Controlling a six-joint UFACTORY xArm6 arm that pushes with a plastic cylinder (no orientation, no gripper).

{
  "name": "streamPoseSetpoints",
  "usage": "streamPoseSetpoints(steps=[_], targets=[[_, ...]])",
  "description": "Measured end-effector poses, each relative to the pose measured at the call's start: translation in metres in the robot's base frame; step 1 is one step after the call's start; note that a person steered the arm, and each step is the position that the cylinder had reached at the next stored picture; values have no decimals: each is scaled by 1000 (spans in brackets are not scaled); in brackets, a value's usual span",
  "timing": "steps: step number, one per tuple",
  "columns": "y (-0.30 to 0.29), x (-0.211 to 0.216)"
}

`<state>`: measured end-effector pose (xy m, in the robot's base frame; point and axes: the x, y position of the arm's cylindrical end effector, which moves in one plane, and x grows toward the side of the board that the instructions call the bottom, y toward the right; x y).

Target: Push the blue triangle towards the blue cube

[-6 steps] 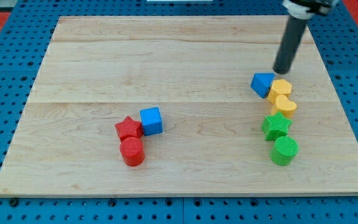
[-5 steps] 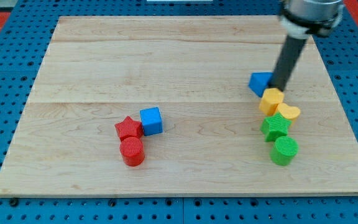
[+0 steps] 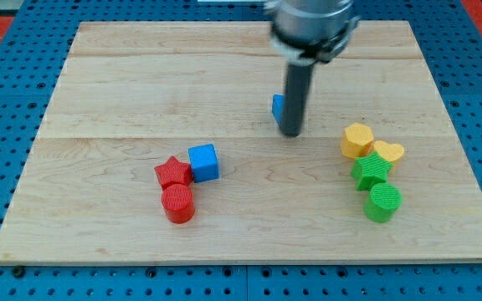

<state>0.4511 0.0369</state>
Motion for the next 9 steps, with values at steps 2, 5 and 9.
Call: streamPoseSetpoints(steps=[2, 5, 9], targets=[[102, -54], [24, 24], [-45, 35]])
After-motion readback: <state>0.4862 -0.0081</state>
